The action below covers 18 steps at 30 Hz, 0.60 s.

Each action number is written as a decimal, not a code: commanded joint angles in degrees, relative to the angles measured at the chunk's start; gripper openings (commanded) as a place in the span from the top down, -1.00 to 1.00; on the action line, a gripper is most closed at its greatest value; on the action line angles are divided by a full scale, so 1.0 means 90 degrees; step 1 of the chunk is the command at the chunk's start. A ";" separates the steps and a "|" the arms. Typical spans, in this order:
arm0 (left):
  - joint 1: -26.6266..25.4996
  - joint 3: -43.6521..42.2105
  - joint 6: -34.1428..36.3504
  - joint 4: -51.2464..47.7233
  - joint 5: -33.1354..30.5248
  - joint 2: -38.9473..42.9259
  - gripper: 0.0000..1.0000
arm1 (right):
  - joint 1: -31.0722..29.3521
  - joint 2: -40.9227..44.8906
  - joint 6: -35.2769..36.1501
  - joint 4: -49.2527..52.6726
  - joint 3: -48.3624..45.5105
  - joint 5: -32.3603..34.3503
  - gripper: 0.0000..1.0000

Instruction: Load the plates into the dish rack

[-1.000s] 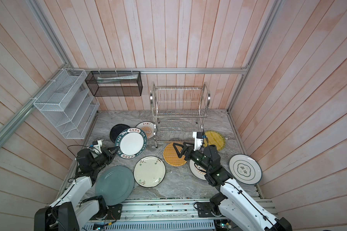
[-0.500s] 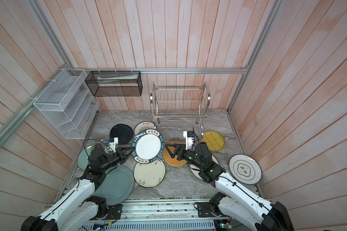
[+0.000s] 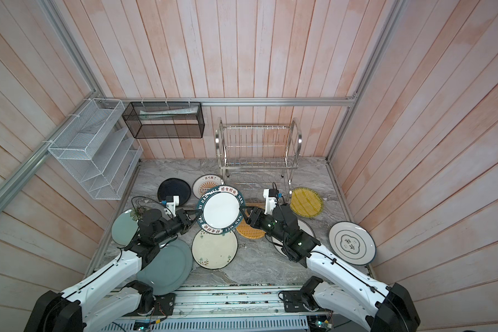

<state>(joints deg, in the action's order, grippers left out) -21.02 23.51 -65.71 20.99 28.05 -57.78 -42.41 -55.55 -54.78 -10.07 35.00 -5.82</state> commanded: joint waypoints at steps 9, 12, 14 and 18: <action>-0.0189 0.0296 0.0113 0.0462 -0.0249 -0.0074 1.00 | -0.0077 -0.0371 -0.0527 0.0013 0.0095 0.0057 0.40; -0.0240 0.0284 0.0152 0.0463 -0.0343 -0.0097 1.00 | -0.0081 -0.0336 -0.0655 -0.0056 0.0052 0.0086 0.53; -0.0250 0.0276 0.0172 0.0492 -0.0372 -0.0125 1.00 | -0.0089 -0.0299 -0.0751 -0.0125 0.0000 0.0118 0.57; -0.0289 0.0214 0.0173 0.0635 -0.0395 -0.0180 1.00 | -0.0090 -0.0214 -0.0902 -0.0203 -0.0084 0.0167 0.63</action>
<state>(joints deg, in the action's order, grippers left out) -23.22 23.59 -64.69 21.87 24.97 -59.33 -42.83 -58.46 -61.30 -10.66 34.96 -5.52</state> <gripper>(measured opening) 0.088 0.187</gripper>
